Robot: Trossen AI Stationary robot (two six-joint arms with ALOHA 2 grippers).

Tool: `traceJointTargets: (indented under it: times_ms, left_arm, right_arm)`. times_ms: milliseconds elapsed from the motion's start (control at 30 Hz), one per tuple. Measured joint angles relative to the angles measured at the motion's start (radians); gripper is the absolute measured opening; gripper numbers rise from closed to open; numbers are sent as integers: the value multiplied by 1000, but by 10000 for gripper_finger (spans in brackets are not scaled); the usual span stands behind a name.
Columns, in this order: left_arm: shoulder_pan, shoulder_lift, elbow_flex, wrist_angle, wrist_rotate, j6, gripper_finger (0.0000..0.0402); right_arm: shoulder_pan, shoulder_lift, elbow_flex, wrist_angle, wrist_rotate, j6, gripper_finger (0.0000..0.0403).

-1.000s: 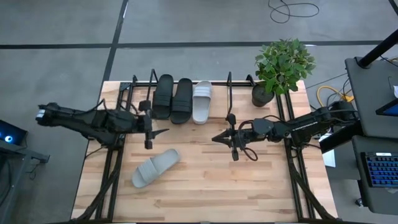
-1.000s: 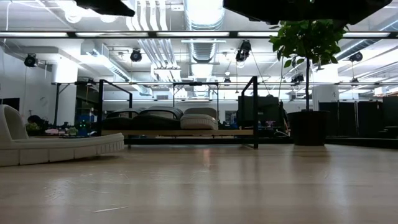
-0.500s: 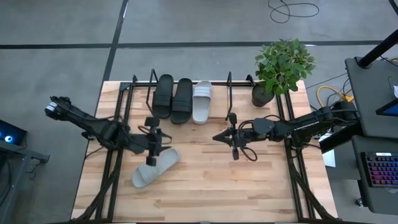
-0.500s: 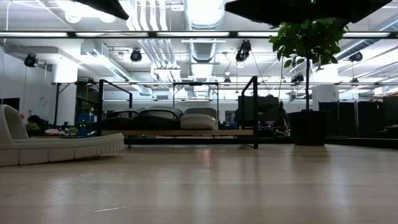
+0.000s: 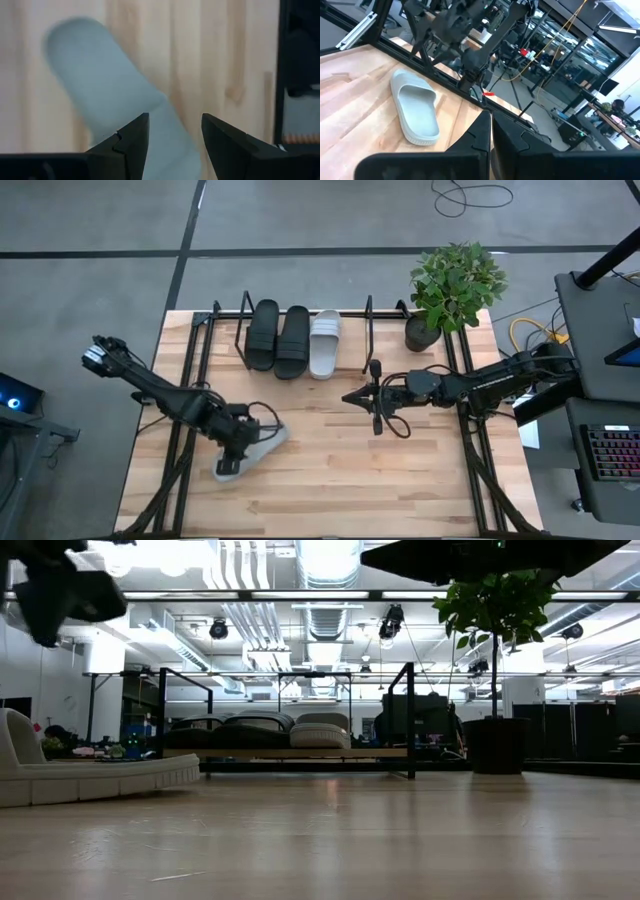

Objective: Pick and place slides into the shelf
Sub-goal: Put the gray slipper on the shelf

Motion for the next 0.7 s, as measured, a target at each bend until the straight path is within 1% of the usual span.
traceJointTargets:
  times_ms: [200, 267, 400, 567, 700]
  left_arm:
    - [1, 86, 0, -44, 87, 54, 166]
    - [0, 114, 0, -68, 123, 41, 166]
    - [-19, 166, 10, -119, 152, -27, 166]
    - [-57, 239, 82, -243, 141, -54, 166]
    - [-95, 303, 165, -328, 44, -37, 166]
  right_arm:
    - [0, 0, 0, 0, -2, 31, 9]
    - [0, 0, 0, 0, -2, 52, 9]
    - [0, 0, 0, 1, -2, 61, 9]
    - [0, 0, 0, 1, -2, 61, 9]
    - [0, 0, 0, 1, -2, 61, 9]
